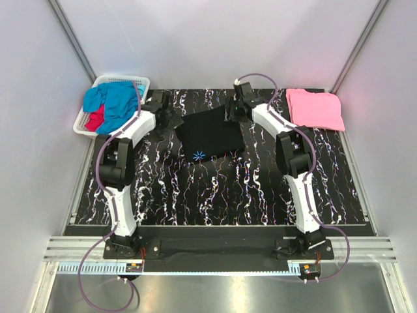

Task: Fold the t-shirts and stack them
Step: Fold the tshirt

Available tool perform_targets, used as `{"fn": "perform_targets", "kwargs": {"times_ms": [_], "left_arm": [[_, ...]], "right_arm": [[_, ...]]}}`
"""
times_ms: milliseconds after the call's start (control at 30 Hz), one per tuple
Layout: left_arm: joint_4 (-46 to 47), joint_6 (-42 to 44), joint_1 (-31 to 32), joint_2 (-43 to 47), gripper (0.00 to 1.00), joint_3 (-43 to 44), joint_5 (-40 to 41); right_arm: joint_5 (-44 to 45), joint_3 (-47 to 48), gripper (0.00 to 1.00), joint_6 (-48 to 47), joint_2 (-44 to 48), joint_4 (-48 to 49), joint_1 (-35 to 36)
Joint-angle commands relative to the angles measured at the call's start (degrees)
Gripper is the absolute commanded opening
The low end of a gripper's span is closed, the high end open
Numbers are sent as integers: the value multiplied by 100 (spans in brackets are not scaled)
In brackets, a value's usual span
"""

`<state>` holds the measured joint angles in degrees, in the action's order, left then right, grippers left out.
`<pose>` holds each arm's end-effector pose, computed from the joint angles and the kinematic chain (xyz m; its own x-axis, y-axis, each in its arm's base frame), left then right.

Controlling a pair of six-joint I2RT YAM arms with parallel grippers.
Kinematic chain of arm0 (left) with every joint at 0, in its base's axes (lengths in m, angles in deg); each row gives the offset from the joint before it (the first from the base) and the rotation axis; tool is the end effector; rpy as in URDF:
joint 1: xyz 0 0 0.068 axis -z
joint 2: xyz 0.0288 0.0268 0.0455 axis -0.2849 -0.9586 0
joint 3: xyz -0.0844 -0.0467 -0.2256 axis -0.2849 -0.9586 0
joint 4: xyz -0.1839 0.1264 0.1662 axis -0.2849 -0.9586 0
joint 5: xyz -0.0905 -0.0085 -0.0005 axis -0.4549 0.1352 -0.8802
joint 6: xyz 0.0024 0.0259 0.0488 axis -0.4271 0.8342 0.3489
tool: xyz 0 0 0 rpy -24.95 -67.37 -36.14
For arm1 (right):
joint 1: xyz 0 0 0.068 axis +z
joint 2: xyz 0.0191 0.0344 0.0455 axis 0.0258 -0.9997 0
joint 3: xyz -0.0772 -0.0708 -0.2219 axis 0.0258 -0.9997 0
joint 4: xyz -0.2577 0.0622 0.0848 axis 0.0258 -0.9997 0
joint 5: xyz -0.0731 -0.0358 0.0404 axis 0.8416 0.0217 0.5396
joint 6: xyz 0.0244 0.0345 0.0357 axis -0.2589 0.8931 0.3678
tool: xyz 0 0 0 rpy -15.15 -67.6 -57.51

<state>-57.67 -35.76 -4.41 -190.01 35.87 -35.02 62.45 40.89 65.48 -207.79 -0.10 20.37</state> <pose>0.4357 -0.0887 0.1704 -0.6934 -0.5784 -0.4297 -0.5086 0.8153 -0.2767 0.5023 0.2026 0.1704 -0.7350 0.0220 -0.6777 -0.1830 0.9560 0.2295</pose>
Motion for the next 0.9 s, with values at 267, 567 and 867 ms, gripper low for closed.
{"fn": "perform_targets", "kwargs": {"times_ms": [267,567,867], "left_arm": [[696,253,43,620,99,-559,-1951],[1855,-18,51,699,99,-725,-3674],[2182,-116,359,506,99,-814,-3913]], "right_arm": [[-704,-1181,62,39,783,148,-347],[-863,-1401,59,47,695,156,-427],[-1549,-1630,55,-49,642,253,-427]]}}
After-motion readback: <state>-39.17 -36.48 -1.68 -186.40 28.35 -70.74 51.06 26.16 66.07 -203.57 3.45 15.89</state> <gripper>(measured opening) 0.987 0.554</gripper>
